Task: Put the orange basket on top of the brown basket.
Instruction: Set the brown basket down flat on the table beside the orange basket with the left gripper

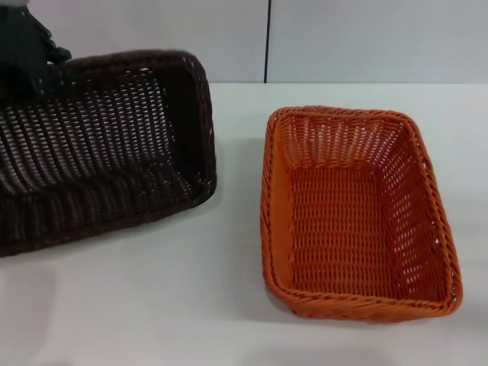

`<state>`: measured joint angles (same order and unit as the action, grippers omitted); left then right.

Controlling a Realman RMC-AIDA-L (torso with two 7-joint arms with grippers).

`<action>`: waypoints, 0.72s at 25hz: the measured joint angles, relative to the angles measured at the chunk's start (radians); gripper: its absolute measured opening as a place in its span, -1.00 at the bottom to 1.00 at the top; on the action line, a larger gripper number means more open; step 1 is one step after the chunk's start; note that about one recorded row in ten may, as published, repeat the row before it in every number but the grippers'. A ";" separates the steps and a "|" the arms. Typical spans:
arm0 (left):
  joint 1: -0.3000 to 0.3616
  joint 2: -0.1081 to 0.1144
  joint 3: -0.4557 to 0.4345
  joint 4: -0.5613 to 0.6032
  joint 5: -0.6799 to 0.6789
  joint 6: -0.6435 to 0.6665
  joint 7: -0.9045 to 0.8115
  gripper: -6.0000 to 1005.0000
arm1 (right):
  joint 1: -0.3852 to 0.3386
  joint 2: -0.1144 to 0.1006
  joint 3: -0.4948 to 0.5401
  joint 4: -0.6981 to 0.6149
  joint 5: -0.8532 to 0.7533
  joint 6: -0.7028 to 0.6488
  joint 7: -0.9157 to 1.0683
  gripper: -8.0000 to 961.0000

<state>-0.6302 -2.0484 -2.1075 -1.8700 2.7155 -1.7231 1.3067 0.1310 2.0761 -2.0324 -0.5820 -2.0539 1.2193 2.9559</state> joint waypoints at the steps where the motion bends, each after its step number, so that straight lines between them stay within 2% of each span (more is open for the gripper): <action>1: 0.000 0.000 0.000 -0.001 0.000 -0.006 0.010 -0.65 | 0.001 0.000 0.000 0.000 0.000 -0.001 0.000 0.36; 7: -0.023 -0.002 -0.001 0.007 -0.003 -0.056 0.117 -0.82 | 0.012 -0.001 0.002 0.003 0.000 -0.007 0.000 0.36; 12: -0.047 0.000 -0.002 0.017 -0.004 -0.054 0.132 -0.90 | 0.017 -0.001 -0.001 0.007 0.000 -0.010 0.000 0.36; 14: -0.031 -0.008 0.002 0.011 -0.005 0.038 0.130 -0.94 | 0.019 -0.001 -0.003 0.010 0.000 -0.011 0.000 0.36; 15: -0.031 -0.008 0.002 0.011 -0.005 0.038 0.130 -0.96 | 0.019 -0.001 -0.003 0.010 0.000 -0.011 0.000 0.36; 18: 0.036 -0.014 0.038 -0.022 -0.038 0.172 0.115 -0.99 | 0.022 0.000 -0.004 0.013 0.000 -0.015 0.000 0.36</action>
<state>-0.5942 -2.0624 -2.0693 -1.8922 2.6770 -1.5511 1.4221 0.1528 2.0764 -2.0363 -0.5693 -2.0540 1.2047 2.9559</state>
